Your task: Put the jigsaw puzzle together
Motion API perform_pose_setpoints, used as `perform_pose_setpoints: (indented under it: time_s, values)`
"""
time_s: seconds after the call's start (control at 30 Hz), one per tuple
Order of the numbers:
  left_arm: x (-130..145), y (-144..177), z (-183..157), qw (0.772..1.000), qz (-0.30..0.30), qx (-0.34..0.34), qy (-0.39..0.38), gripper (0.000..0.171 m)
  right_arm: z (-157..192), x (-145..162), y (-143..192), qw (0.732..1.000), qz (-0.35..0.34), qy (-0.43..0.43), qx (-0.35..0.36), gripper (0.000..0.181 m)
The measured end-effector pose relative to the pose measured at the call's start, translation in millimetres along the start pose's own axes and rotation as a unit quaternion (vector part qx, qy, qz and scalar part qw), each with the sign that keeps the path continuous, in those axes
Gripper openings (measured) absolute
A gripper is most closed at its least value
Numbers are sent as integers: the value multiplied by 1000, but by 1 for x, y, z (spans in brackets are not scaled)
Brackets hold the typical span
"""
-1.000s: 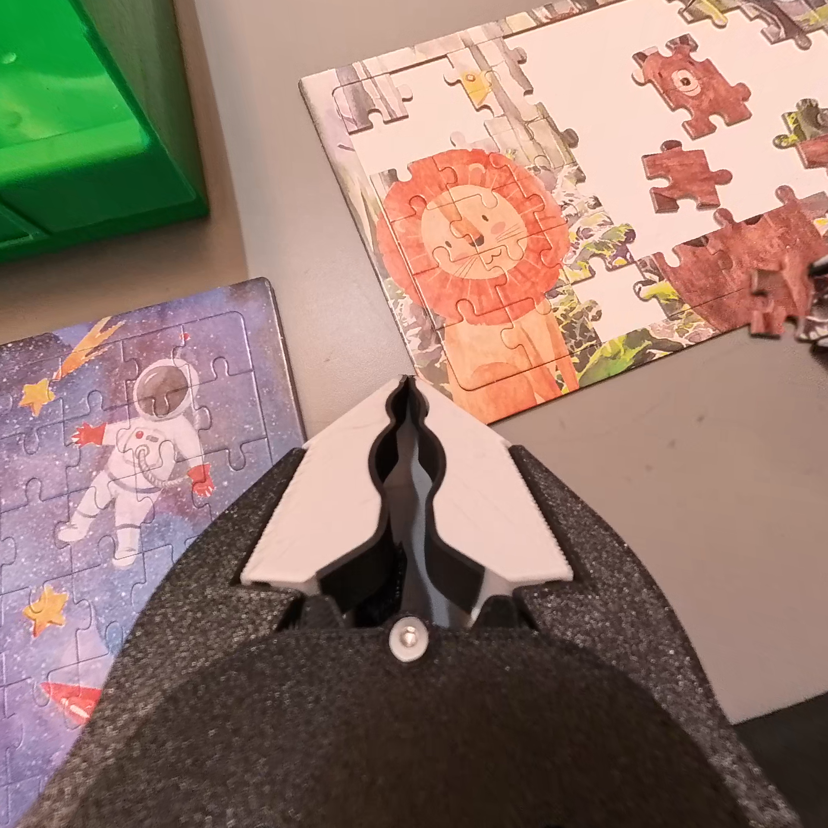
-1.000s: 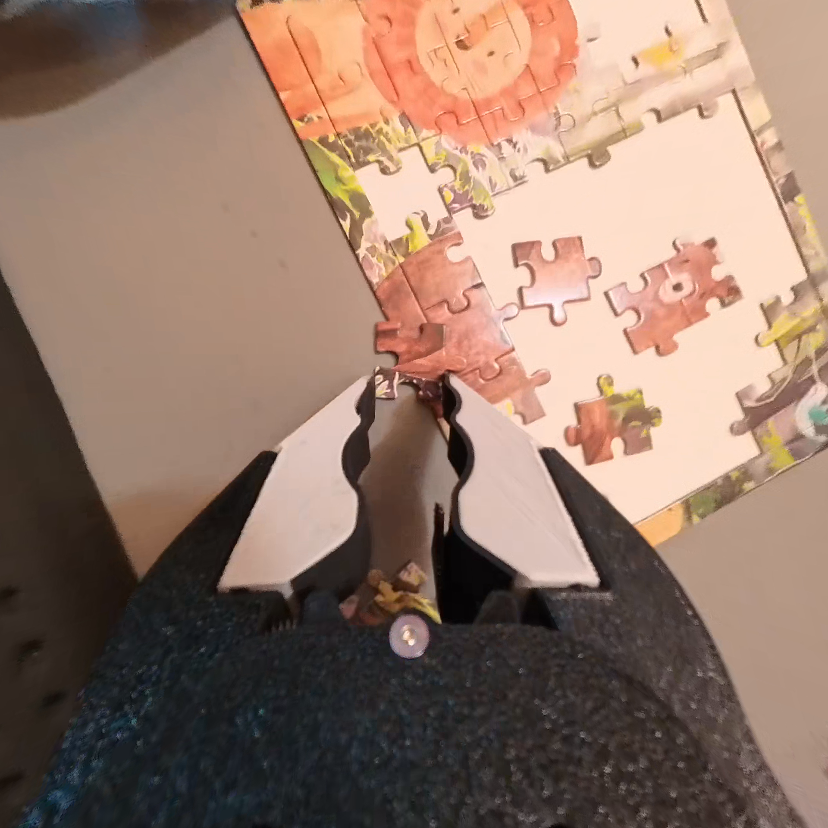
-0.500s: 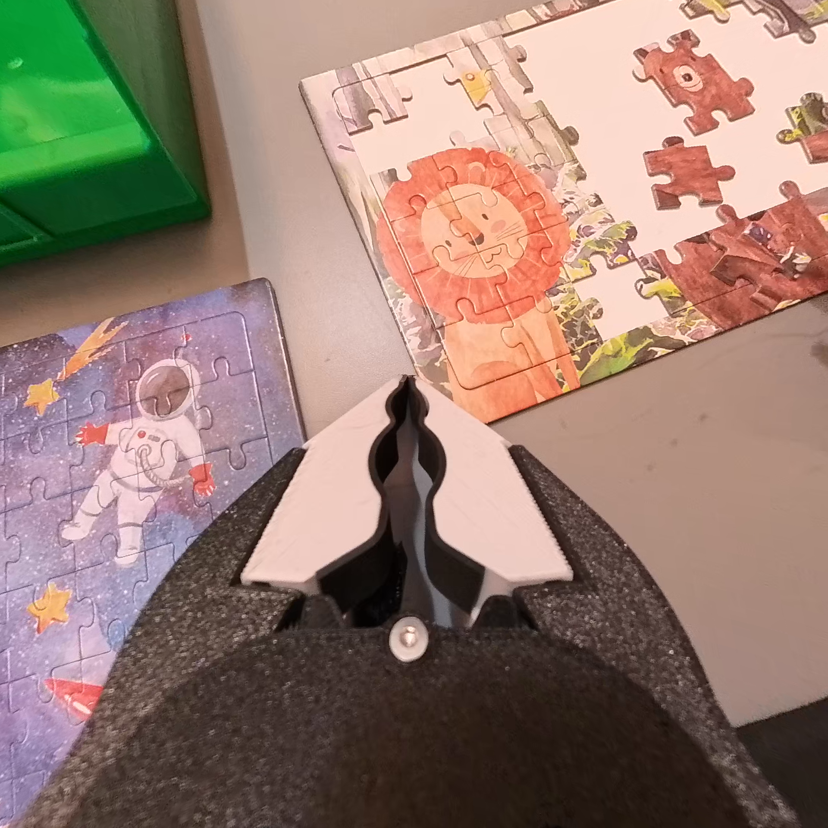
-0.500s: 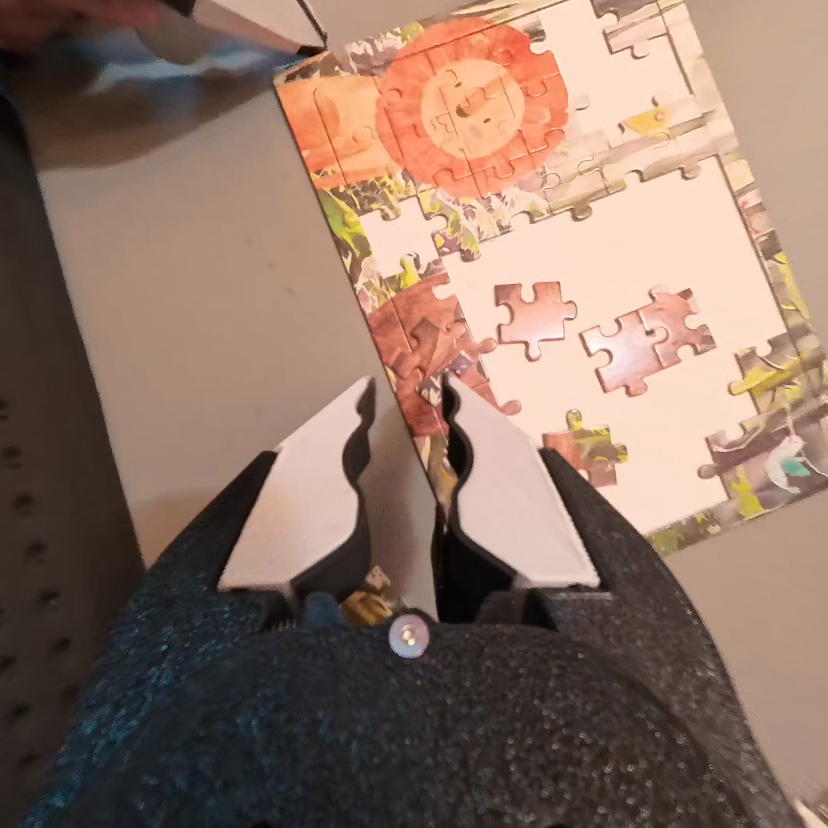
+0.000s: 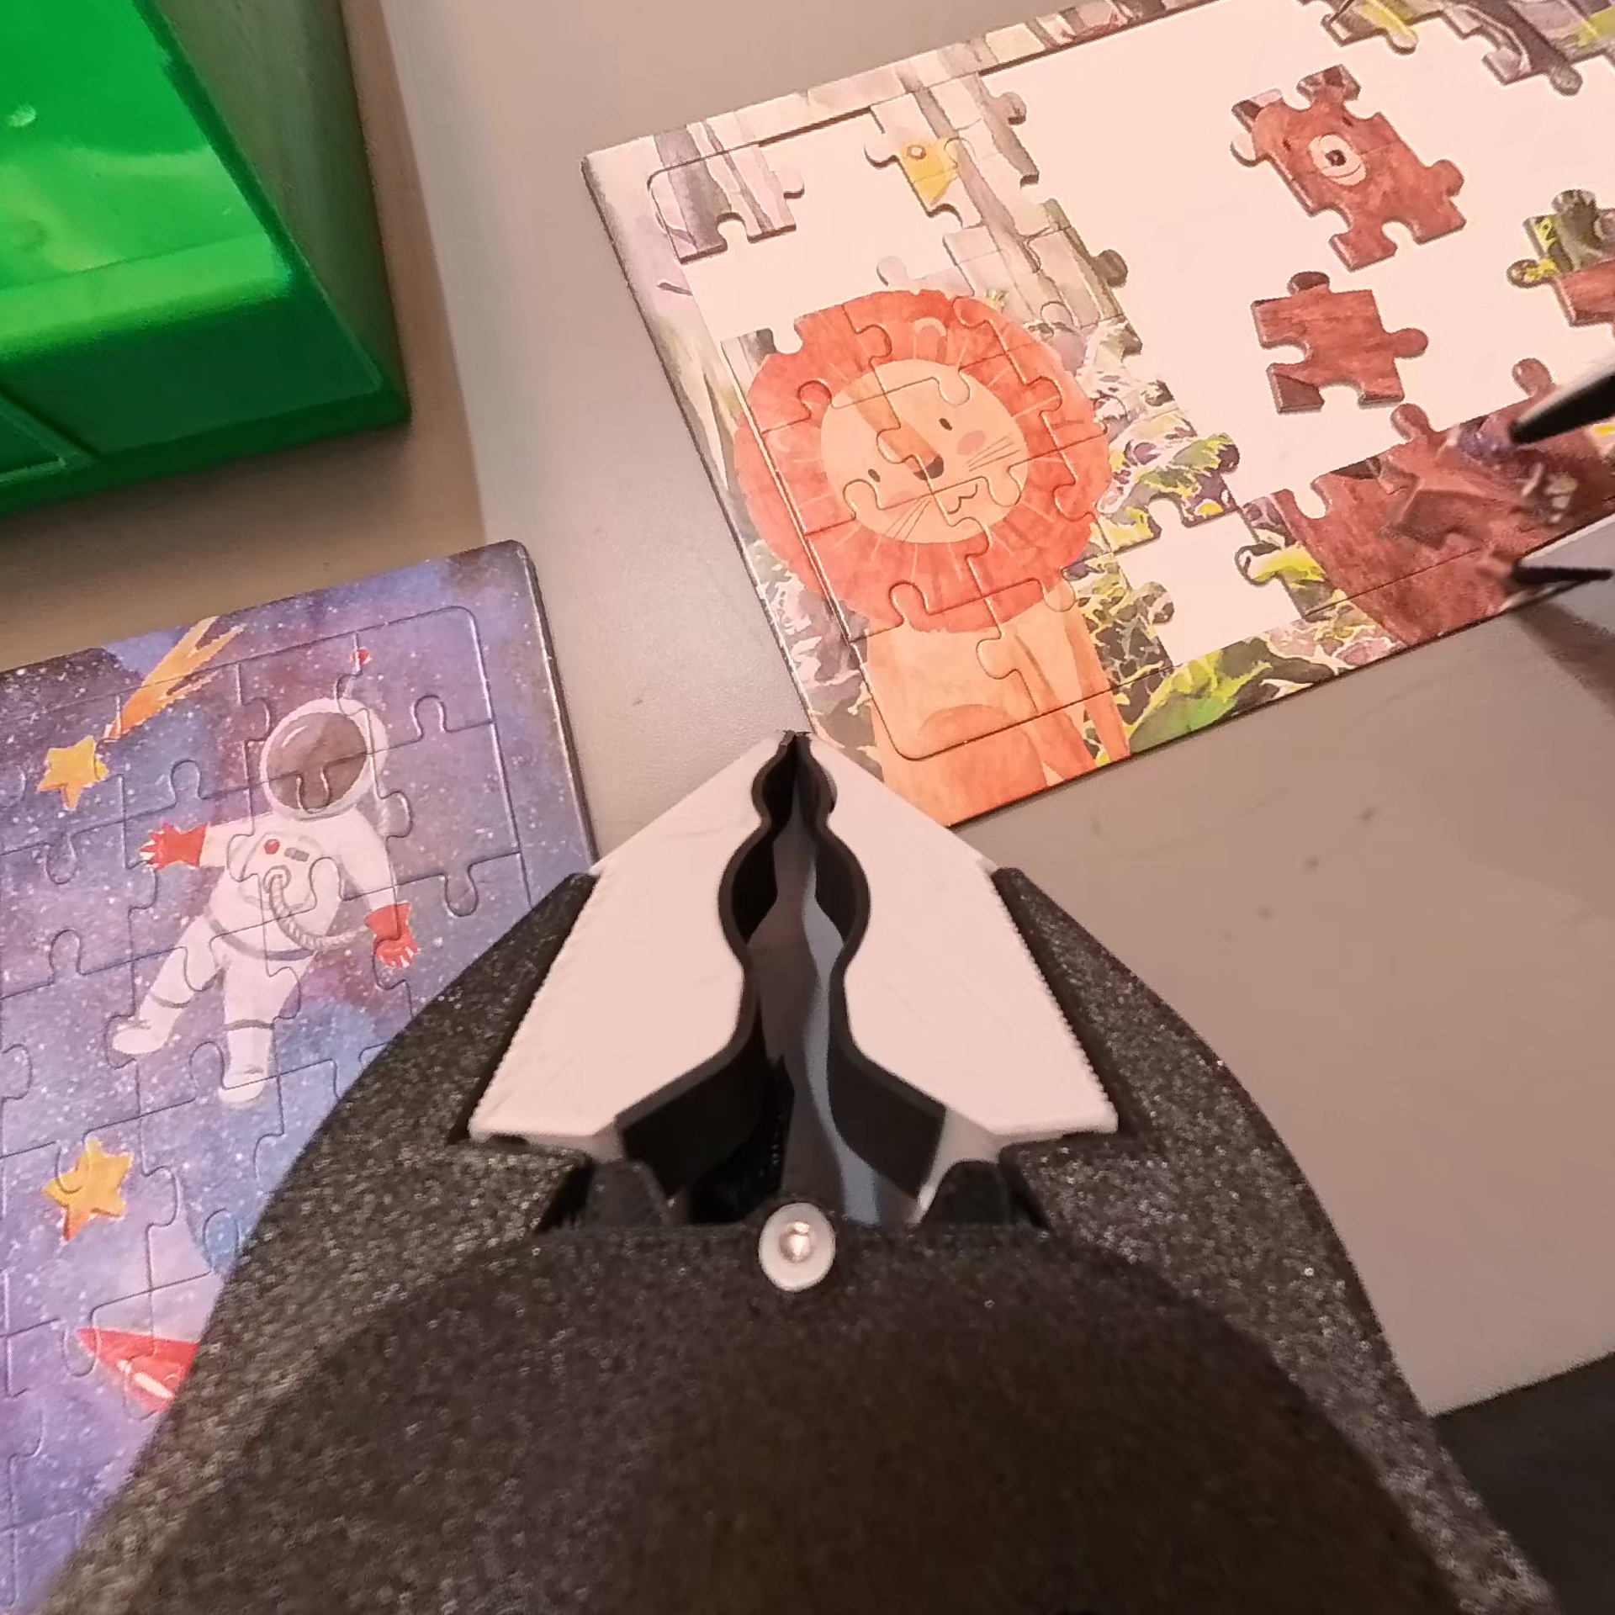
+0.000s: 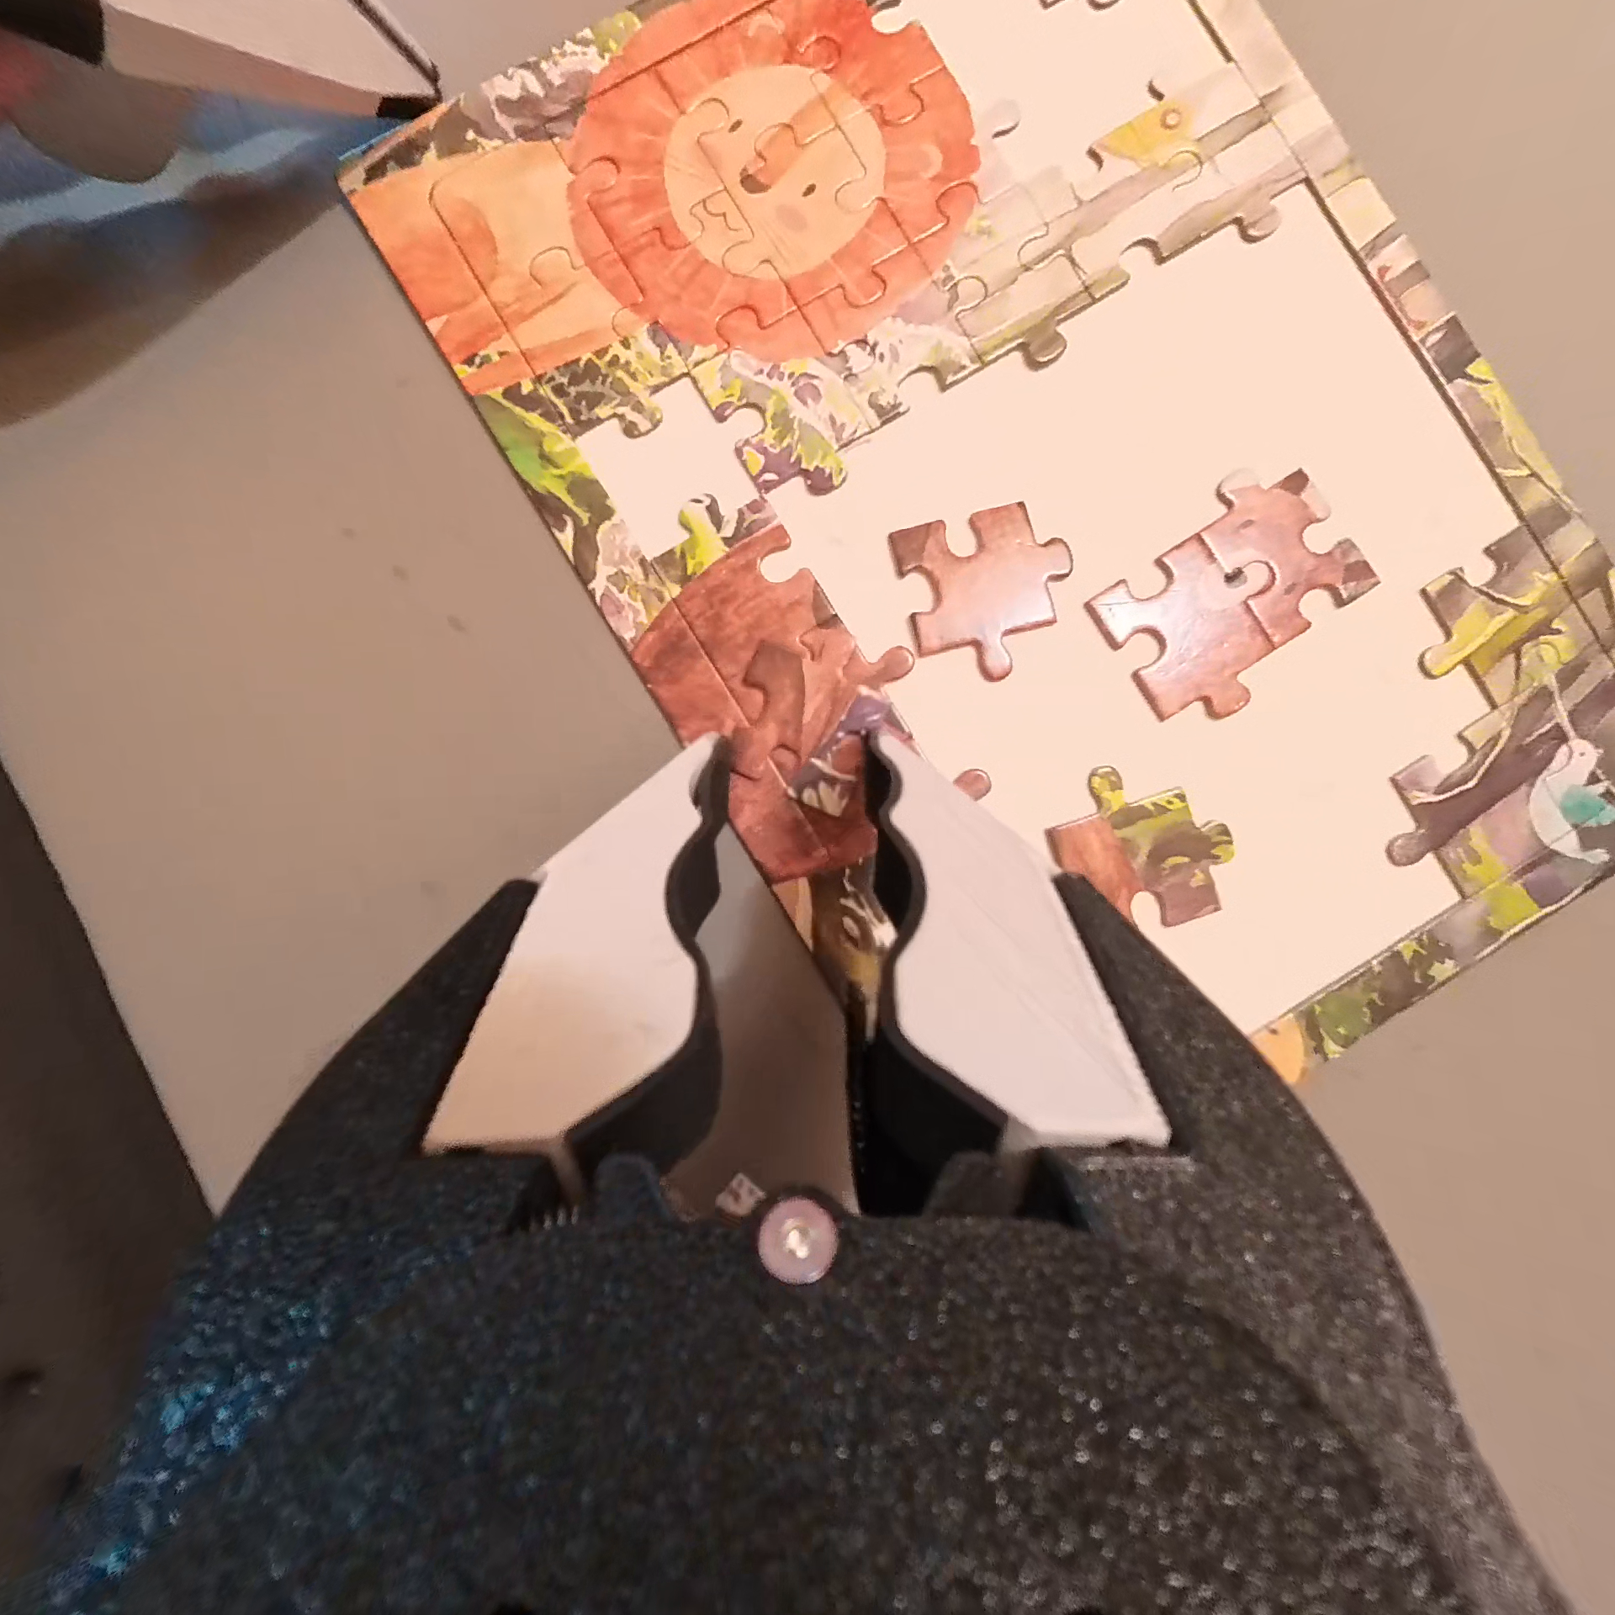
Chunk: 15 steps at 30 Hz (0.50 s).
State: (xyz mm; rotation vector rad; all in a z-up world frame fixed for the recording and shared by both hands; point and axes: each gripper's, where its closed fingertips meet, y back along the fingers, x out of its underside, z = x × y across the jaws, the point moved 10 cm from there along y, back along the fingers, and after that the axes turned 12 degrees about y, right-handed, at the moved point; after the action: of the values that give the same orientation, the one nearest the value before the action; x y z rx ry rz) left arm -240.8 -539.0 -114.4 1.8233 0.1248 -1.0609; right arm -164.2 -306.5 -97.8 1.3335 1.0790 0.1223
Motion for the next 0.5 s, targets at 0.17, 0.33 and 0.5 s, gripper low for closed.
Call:
perform_pose_setpoints:
  time_s: [0.17, 0.33, 0.5]
  values:
    - [0, 0, 1, 1000, 0, 3, 3, 0, -3, 6, 9, 999, 24, 34, 0, 25]
    - [0, 0, 1, 1000, 0, 3, 2, 0, -5, 3, 4, 999, 11, -39, -27, 38]
    - [0, 0, 1, 1000, 0, 5, 5, 0, -6, 7, 2, 999, 2, -13, -29, 33]
